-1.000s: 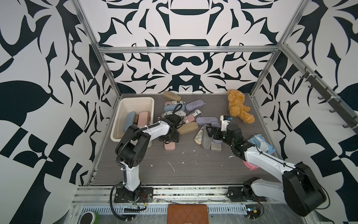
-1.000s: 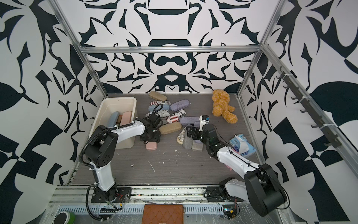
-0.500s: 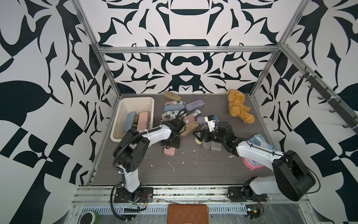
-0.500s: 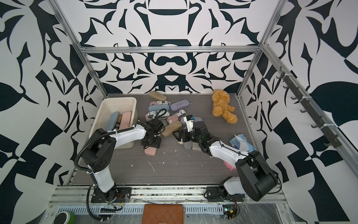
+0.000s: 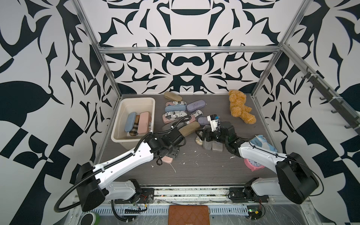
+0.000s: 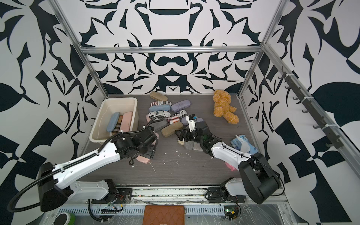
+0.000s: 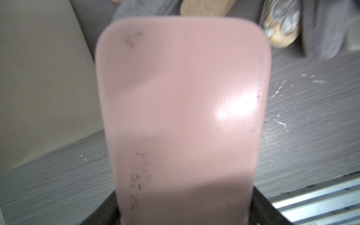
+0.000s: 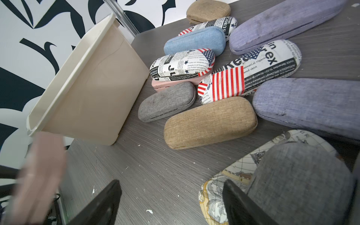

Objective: Put the glasses cases into the storage boxes
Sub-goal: Pick up the glasses case at the center of the board, then place the glasses case in the storage box.

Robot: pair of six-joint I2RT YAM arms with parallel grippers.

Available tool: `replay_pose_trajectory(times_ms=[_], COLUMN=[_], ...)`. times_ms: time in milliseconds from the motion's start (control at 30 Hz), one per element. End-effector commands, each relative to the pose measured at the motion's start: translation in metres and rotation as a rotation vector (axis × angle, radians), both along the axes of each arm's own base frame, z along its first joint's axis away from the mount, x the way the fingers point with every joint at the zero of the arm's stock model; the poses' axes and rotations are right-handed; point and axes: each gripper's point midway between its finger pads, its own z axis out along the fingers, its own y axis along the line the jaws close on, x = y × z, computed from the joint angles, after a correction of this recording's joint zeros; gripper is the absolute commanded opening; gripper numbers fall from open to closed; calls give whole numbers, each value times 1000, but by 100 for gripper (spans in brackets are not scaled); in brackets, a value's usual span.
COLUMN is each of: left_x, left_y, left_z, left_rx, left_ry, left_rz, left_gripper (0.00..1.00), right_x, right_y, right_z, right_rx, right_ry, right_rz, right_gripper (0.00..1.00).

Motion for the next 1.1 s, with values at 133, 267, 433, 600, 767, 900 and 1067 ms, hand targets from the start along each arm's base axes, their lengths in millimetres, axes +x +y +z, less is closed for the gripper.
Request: replay_pose_trajectory(times_ms=[133,267,433,600,767,900,1067], left_x=[49,88,141,187,222,236,210], left_y=[19,42,100,149,166,182,182], left_z=[100,128,132,93,49,12,-11], left_rx=[46,67,45,25,64,63,84], left_ry=[-300,-369,-346,-218,-140,-39,121], left_rz=[13,85,271,387,432,457,470], left_gripper=[66,67,67,70,71,71,69], right_x=[7,6,8,8,7,6,8], right_y=[-6,-7,-8,-8,-8,-9,-10], right_z=[16,19,17,18,19,21,21], right_rx=[-2,-1,-8,-3,1,2,-5], right_ry=[-67,-75,-75,-72,-73,-79,-82], right_rz=[-41,-44,-54,-54,-53,-55,-62], right_gripper=[84,84,84,84,84,84,84])
